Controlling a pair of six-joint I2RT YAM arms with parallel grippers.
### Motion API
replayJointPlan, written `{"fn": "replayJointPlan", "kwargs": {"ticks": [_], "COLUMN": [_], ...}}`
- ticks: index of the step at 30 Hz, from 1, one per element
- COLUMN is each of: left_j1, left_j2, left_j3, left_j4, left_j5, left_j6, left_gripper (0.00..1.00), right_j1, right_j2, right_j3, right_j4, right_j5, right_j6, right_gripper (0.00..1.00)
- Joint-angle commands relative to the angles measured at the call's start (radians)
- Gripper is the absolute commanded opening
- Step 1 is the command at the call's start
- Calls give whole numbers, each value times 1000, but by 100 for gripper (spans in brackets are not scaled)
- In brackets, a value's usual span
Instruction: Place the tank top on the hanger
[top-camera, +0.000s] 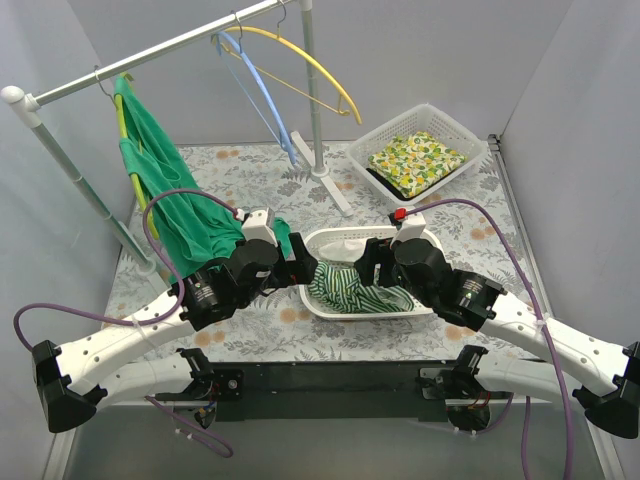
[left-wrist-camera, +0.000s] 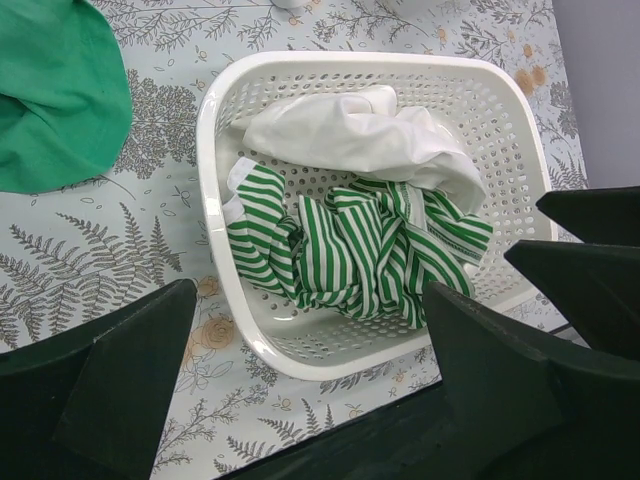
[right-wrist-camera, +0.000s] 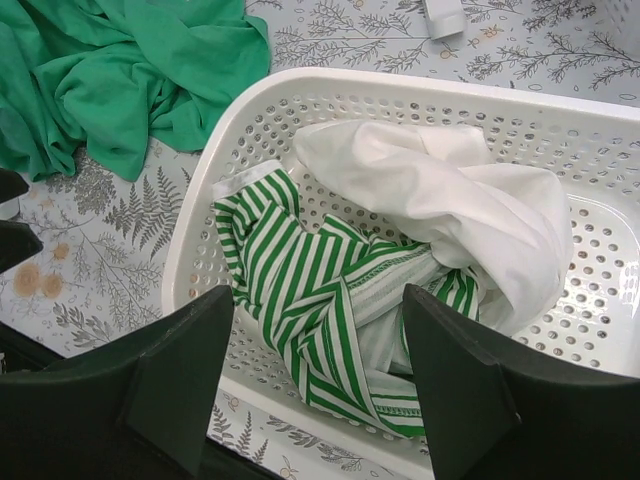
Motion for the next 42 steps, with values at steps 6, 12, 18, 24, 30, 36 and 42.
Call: {"fn": "replayJointPlan", "kwargs": {"ticks": [6, 12, 18, 24, 30, 36, 42], "left_j1": [1, 2, 1, 2, 2, 1, 2], "left_j2": [-12, -22, -13, -5, -20, -95, -120], "left_j3": [6, -7, -25, -23, 68, 219, 329], "left_j4": [11, 14, 59, 43, -154, -242, -213], "left_j5": [7, 27, 117, 105, -103, -260, -274], "left_j6": [20, 23, 80, 80, -20, -25, 57], "left_gripper": [98, 98, 98, 98, 98, 98, 98], "right_j1": [-1, -1, -1, -2, -2, 18, 74], "right_j2": [-19, -16, -31, -36, 157, 411, 692], "right_j3": [-2, -8, 23, 26, 119, 241, 431], "right_j4": [9, 9, -34, -13, 81, 203, 267], "right_j5": [28, 22, 63, 62, -223, -433, -574], "right_j6": [-13, -10, -10, -24, -90, -137, -143], "right_gripper": [77, 77, 77, 80, 80, 79, 78]}}
